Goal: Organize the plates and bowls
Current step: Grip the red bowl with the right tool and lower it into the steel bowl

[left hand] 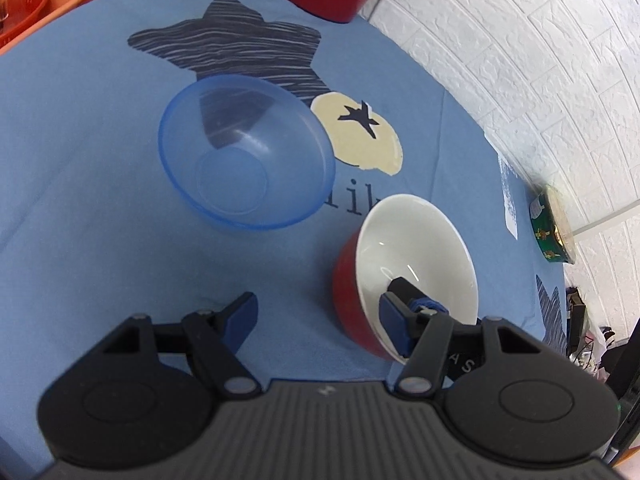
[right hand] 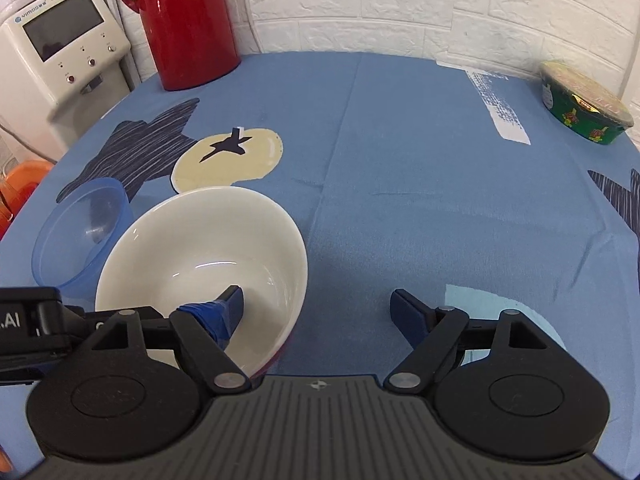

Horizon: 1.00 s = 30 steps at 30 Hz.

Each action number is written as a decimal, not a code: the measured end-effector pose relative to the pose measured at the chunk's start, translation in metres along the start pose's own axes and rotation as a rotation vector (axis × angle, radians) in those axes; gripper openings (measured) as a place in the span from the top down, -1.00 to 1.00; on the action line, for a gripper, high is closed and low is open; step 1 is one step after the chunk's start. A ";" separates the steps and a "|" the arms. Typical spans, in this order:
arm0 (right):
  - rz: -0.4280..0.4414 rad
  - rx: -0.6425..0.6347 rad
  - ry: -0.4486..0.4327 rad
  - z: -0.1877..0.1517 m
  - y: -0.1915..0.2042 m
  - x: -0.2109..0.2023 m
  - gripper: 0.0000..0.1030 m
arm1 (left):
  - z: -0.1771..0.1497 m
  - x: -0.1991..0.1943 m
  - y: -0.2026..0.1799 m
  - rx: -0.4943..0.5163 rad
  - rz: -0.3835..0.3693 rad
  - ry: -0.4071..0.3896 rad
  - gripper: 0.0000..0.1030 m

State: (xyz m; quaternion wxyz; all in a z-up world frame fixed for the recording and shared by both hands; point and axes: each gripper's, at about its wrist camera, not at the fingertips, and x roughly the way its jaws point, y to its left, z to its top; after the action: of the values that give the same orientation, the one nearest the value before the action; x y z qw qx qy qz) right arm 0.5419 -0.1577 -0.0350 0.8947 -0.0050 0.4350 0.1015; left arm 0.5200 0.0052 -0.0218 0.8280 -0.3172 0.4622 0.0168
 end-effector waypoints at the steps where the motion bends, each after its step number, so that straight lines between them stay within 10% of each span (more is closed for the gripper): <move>1: 0.002 0.000 0.015 0.003 0.000 0.001 -0.30 | 0.000 0.000 0.000 0.000 0.000 -0.002 -0.20; 10: 0.077 -0.056 0.027 0.011 0.001 0.005 -0.10 | 0.002 -0.001 0.002 0.001 -0.001 0.004 -0.19; 14: 0.126 -0.059 0.000 0.006 0.005 -0.003 0.53 | 0.003 0.001 -0.007 0.074 -0.024 0.016 0.46; 17: 0.149 -0.069 -0.007 0.000 0.014 -0.012 0.62 | 0.003 -0.001 -0.016 0.139 -0.015 0.021 1.00; 30: 0.165 -0.014 -0.018 -0.059 0.010 -0.086 0.49 | -0.049 -0.057 -0.027 0.354 -0.025 0.070 1.00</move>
State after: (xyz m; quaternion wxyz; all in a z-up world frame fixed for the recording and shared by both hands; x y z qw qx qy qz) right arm 0.4422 -0.1690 -0.0040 0.8870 0.0256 0.4254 0.1780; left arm 0.4587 -0.0278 0.0176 0.8545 -0.1726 0.4822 -0.0863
